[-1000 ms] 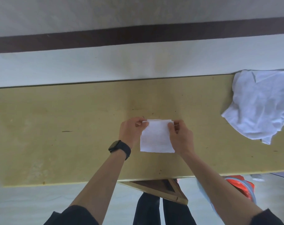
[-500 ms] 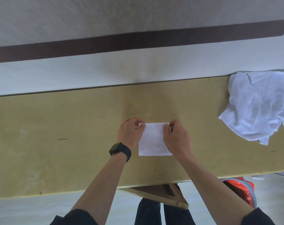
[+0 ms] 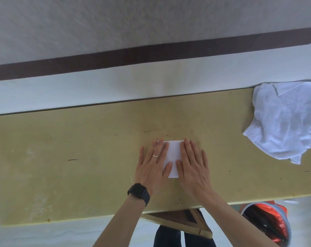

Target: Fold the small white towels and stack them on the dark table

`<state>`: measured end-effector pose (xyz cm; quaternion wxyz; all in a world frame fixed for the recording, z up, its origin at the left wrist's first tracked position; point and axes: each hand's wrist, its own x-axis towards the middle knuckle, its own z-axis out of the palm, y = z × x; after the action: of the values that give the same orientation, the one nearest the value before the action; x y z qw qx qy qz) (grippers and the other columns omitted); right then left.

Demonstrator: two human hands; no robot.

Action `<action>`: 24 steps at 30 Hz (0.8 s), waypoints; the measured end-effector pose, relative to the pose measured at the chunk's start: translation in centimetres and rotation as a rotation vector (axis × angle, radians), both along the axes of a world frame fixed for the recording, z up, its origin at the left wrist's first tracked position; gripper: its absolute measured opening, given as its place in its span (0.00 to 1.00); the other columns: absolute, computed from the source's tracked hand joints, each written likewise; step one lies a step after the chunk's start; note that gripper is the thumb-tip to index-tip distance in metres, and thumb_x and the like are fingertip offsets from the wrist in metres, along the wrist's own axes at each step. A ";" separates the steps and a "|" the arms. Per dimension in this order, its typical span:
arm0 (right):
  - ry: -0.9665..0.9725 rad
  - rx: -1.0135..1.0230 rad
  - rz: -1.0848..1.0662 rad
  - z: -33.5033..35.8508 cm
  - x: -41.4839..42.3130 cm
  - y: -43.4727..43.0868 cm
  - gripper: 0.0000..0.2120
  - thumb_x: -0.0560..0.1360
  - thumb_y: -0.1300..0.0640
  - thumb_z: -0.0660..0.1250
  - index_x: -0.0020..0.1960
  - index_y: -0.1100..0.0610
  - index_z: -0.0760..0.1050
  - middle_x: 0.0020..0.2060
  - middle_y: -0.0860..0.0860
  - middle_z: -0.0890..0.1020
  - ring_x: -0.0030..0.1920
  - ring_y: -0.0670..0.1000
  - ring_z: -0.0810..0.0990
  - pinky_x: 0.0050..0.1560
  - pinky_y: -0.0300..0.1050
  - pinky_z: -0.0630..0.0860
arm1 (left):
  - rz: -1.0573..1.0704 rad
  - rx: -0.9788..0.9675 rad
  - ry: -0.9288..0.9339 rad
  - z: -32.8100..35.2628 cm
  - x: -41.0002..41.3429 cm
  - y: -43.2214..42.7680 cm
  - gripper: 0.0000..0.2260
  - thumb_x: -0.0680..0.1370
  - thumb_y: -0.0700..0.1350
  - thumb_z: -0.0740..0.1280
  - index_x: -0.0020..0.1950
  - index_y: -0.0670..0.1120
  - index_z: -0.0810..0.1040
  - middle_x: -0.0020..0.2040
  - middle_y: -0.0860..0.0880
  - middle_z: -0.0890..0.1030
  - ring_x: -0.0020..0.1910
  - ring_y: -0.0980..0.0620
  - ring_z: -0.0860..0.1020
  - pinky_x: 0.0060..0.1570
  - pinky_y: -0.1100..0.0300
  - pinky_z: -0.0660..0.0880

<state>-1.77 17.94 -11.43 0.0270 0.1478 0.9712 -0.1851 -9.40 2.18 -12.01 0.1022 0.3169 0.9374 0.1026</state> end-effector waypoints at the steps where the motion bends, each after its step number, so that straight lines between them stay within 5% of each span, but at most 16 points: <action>1: -0.040 0.000 0.001 -0.4 0.0 0.2 0.29 0.83 0.46 0.46 0.80 0.57 0.51 0.80 0.49 0.51 0.80 0.49 0.50 0.77 0.54 0.47 | 0.008 -0.015 -0.042 -0.3 -0.2 0.0 0.29 0.82 0.60 0.52 0.81 0.50 0.53 0.81 0.53 0.49 0.80 0.51 0.49 0.76 0.45 0.45; 6: -0.132 0.026 0.026 -1.2 0.0 0.6 0.31 0.83 0.42 0.41 0.81 0.56 0.46 0.81 0.48 0.47 0.80 0.48 0.46 0.77 0.58 0.45 | 0.002 -0.061 -0.132 -0.8 -0.5 -0.3 0.31 0.81 0.63 0.48 0.81 0.55 0.41 0.80 0.57 0.40 0.79 0.54 0.40 0.76 0.45 0.40; 12: -0.161 0.016 0.080 -0.4 4.0 -1.1 0.31 0.83 0.43 0.45 0.81 0.57 0.43 0.81 0.49 0.46 0.80 0.50 0.45 0.77 0.62 0.47 | 0.066 -0.054 -0.172 -0.2 4.2 -2.0 0.31 0.82 0.63 0.49 0.81 0.53 0.44 0.81 0.54 0.44 0.80 0.51 0.43 0.77 0.41 0.44; 18: -0.098 -0.028 0.053 1.1 6.9 -2.6 0.29 0.83 0.45 0.48 0.80 0.57 0.52 0.80 0.50 0.51 0.80 0.51 0.49 0.77 0.59 0.48 | 0.122 0.055 -0.149 0.7 7.5 -3.0 0.30 0.82 0.60 0.52 0.81 0.53 0.50 0.81 0.52 0.49 0.80 0.48 0.50 0.76 0.41 0.50; 21: -0.045 -0.105 -0.150 3.2 6.0 -2.5 0.27 0.80 0.44 0.56 0.76 0.54 0.62 0.75 0.51 0.64 0.73 0.54 0.63 0.71 0.53 0.61 | 0.481 0.104 -0.258 2.8 7.0 -1.9 0.28 0.80 0.59 0.59 0.77 0.51 0.59 0.77 0.47 0.63 0.73 0.42 0.63 0.71 0.43 0.62; 24: -0.192 -0.314 -0.492 4.8 4.2 -2.6 0.25 0.77 0.45 0.65 0.69 0.55 0.64 0.64 0.52 0.71 0.61 0.55 0.72 0.59 0.52 0.72 | 0.845 0.060 -0.453 4.5 6.3 -0.4 0.24 0.78 0.59 0.64 0.68 0.48 0.68 0.65 0.45 0.72 0.63 0.44 0.69 0.61 0.48 0.69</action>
<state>2.39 15.32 -6.66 0.0956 0.3895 0.8587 -0.3191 -3.10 1.78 -7.56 0.2441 -0.1196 0.9348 0.2287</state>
